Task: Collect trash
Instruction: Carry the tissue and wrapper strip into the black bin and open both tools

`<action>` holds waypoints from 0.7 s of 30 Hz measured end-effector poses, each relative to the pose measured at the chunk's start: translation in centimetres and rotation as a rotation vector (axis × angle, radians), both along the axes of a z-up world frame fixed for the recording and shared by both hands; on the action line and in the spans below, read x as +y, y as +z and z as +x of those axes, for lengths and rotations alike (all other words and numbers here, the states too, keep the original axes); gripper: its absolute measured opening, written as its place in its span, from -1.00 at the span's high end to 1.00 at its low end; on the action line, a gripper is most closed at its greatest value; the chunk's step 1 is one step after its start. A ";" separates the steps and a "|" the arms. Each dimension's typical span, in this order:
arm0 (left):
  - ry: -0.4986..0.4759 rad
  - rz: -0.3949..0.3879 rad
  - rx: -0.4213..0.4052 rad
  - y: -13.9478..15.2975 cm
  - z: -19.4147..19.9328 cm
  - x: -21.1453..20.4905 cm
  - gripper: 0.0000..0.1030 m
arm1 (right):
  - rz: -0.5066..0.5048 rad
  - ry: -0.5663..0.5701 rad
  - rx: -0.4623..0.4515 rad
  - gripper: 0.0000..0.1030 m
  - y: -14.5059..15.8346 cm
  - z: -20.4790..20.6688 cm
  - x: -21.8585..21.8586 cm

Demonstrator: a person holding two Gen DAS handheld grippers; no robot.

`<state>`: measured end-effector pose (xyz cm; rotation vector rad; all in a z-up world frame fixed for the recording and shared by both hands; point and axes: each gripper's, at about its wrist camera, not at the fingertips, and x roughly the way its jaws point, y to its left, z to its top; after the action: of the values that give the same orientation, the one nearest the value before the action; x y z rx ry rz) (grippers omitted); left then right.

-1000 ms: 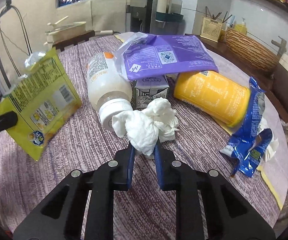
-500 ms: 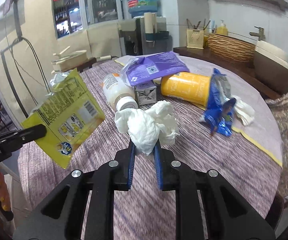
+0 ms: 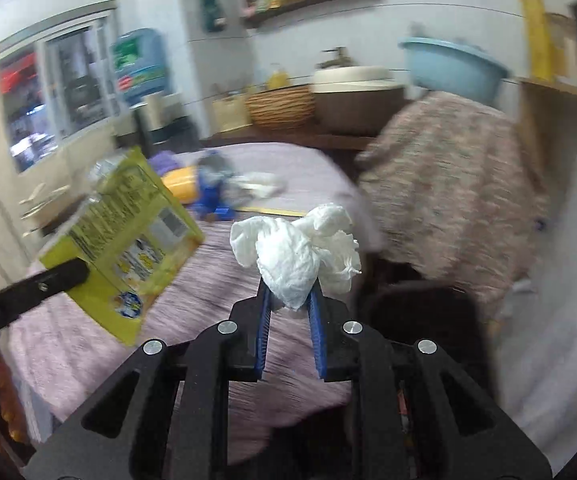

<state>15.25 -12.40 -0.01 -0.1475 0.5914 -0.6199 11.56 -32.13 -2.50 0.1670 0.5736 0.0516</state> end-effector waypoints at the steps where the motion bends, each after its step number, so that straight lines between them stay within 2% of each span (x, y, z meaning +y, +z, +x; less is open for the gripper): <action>1: -0.032 -0.002 -0.004 0.0 0.0 -1.4 0.94 | 0.000 -0.033 0.011 0.64 -0.5 -0.5 -1.3; 5: -0.156 0.015 0.024 -1.1 0.3 -7.3 0.94 | 0.028 -0.172 0.102 0.63 -3.9 -1.6 -6.5; 9: -0.220 0.054 0.069 -3.4 0.4 -11.4 0.94 | 0.048 -0.255 0.213 0.63 -9.0 -0.7 -9.9; 16: -0.251 0.134 0.135 -7.3 1.2 -15.3 0.94 | 0.093 -0.287 0.371 0.63 -17.2 1.2 -12.8; 20: -0.260 0.173 0.156 -8.9 1.6 -16.6 0.94 | 0.092 -0.294 0.415 0.62 -19.7 2.2 -13.5; 21: -0.264 0.182 0.162 -9.3 1.8 -17.0 0.94 | 0.092 -0.295 0.426 0.55 -20.4 2.4 -13.6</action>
<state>17.01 -29.35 -9.28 0.0534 0.8283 -0.8109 13.98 -45.76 -22.94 0.3550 0.9663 -0.2497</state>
